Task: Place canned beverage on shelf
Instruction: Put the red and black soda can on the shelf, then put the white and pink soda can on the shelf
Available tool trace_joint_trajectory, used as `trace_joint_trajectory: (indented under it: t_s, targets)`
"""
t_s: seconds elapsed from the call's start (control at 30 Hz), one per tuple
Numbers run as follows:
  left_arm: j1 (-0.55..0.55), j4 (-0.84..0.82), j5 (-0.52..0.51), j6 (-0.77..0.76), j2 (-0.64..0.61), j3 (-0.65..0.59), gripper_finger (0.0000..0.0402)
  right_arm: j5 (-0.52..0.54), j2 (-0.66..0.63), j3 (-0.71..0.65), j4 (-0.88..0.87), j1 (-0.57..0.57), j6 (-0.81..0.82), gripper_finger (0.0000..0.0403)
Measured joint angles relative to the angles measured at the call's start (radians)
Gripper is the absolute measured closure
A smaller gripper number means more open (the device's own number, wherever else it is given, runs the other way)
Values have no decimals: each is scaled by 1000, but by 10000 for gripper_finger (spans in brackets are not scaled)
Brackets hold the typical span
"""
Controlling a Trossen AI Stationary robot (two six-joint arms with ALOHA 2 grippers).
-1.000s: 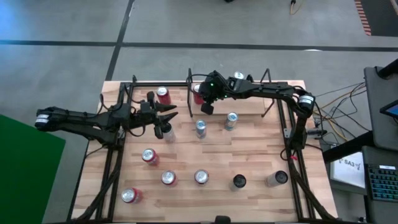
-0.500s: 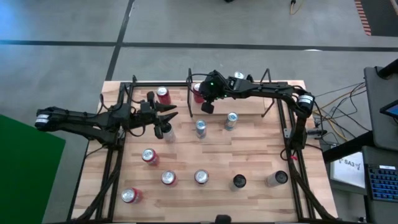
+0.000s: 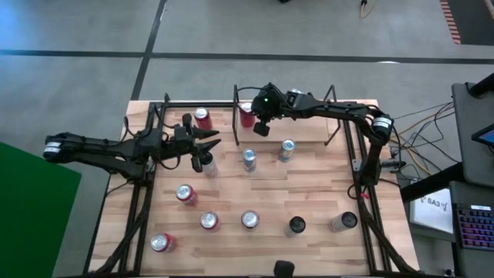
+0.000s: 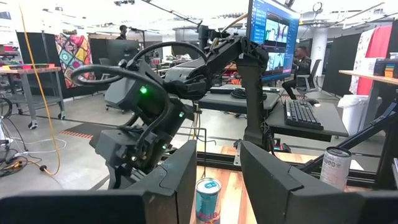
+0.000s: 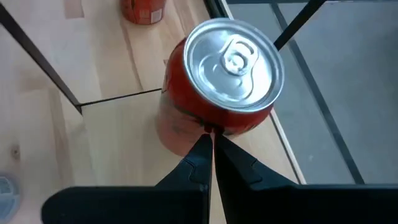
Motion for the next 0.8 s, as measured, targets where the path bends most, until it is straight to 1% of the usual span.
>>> trace_joint_trajectory:
  t_s: [0.47, 0.7, 0.8]
  targets:
    - [0, 0, 0, -3, 0, 0, 293, -4, 4, 0, 0, 1, 6, 394]
    - [0, 0, 0, -3, 0, 0, 293, -19, -61, 0, -78, 4, 30, 394]
    - [0, 0, 0, -27, 0, 0, 293, -20, -94, 0, -99, 20, 31, 394]
